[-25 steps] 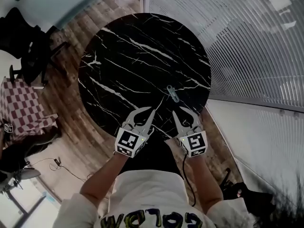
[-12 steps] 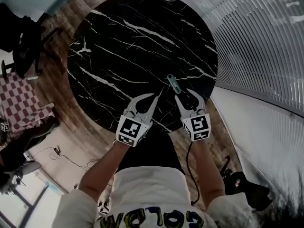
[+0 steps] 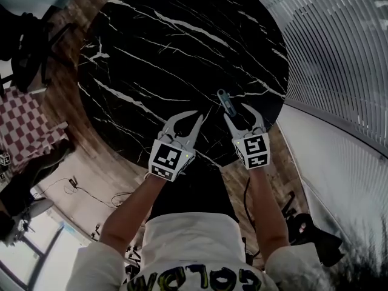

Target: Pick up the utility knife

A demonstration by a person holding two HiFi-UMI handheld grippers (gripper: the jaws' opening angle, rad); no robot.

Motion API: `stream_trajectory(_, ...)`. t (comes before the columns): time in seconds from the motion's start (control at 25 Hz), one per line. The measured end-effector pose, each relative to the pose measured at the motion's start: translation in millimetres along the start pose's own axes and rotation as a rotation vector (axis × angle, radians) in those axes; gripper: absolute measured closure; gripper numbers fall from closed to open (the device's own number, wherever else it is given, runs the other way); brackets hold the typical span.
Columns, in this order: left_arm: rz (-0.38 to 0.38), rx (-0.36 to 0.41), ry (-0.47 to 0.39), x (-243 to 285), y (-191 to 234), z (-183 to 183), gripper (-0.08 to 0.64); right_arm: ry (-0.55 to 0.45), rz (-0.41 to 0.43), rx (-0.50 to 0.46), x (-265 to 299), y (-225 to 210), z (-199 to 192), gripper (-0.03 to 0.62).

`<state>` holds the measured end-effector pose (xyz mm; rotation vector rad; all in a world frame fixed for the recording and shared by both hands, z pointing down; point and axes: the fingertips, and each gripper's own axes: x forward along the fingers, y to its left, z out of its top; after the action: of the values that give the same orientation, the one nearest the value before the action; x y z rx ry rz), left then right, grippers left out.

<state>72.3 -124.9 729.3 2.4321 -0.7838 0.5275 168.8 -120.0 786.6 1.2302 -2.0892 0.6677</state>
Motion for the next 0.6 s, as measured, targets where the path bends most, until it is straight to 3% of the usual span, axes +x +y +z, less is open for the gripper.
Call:
stream_trajectory(0.36,-0.005,-0.003,-0.004,9.9,3.3,-2.1,0.555,0.066,0.015,-0.030,30.3,-2.3,-17.3,0.376)
stream_trajectory(0.6,0.017,-0.026,0.004,5.2,12.8,-9.4,0.555,0.059,-0.001,-0.052,33.4,-3.5,-17.7,0.383)
